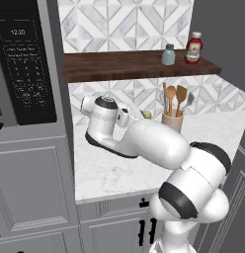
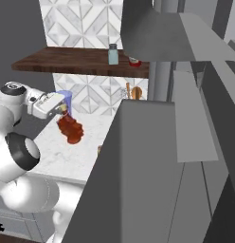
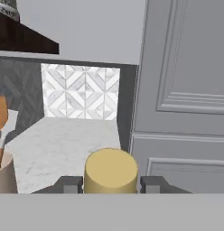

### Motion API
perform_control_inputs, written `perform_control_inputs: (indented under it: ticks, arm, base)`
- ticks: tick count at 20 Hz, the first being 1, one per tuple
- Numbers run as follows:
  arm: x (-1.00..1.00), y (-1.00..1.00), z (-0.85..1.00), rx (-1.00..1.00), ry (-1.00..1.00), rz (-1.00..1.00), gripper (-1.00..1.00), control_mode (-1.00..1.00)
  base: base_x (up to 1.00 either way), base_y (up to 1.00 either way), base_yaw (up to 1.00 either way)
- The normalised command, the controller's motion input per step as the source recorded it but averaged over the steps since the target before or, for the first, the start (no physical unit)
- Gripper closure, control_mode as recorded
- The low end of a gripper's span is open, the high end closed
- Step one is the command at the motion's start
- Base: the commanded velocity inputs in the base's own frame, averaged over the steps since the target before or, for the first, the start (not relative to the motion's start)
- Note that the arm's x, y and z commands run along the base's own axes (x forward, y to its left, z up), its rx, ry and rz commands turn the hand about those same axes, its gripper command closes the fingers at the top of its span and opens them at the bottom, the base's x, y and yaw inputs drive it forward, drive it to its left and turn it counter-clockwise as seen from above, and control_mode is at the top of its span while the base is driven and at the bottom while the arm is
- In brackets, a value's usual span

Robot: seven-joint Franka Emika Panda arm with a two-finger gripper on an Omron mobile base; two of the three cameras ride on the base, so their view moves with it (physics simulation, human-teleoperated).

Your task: Put the shaker and condiment bottle from the counter next to their counterparts in the cabinet.

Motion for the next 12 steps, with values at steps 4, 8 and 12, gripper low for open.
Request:
perform_control_inputs:
  ticks: [4,8,12]
  arm:
    - [-0.14,0.00,0.54,0.00,0.00,0.23,1.00,-1.00]
    - [-0.25,0.00,0.43,0.00,0.00,0.26,1.00,-1.00]
    - [-0.40,-0.06,0.35,0.00,0.00,0.27,1.00,-1.00]
  base:
    - [0.00,0.00,0.00]
    - [0.00,0.00,0.00]
    - [0.00,0.00,0.00]
